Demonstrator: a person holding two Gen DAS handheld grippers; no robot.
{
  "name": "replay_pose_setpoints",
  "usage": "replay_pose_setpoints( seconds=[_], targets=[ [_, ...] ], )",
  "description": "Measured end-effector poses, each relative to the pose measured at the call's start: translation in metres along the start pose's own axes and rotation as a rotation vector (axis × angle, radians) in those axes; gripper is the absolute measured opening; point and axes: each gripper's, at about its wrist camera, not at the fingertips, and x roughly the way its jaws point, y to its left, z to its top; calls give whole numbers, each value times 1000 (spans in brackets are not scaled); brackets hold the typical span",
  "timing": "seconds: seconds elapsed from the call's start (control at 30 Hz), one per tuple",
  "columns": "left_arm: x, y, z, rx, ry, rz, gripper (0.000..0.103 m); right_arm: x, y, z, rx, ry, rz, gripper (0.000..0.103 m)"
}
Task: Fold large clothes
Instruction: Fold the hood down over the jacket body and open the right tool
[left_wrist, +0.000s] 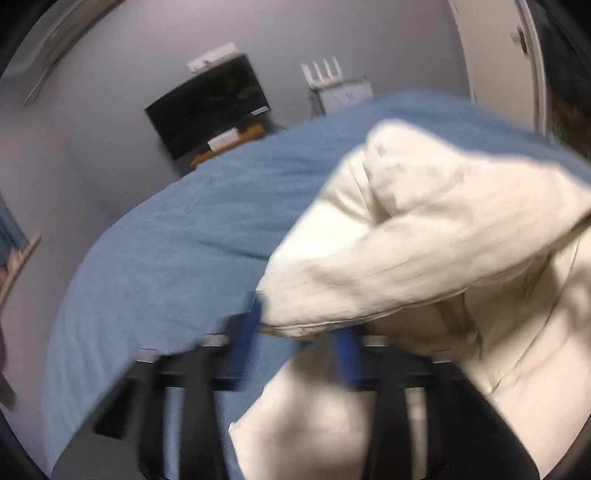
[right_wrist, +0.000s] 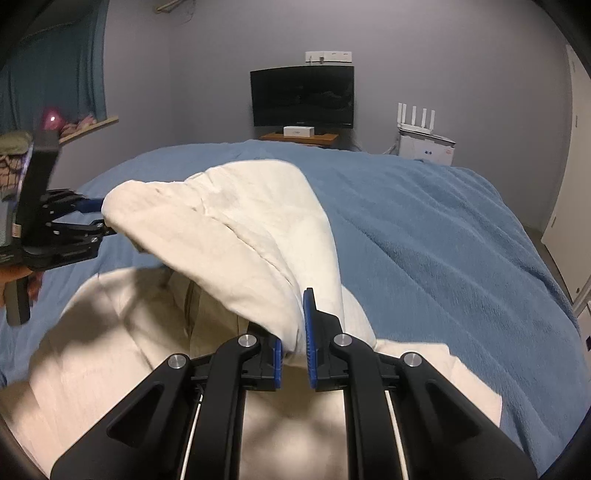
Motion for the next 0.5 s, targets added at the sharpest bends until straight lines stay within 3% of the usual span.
replay_pose_setpoints(
  seconds=[0.07,0.3,0.5],
  targets=[
    [-3,-3,-8,28,-9,-13,8,-3,0,-4,-2,0,0,8],
    [-63,4,-28,-14,-156,-66,7,-17,-10,-15,45,-9,46,8],
    [-86,-1,-65,-20,-149,-159,7,-23,-8,-35,28,9,79,8]
  ],
)
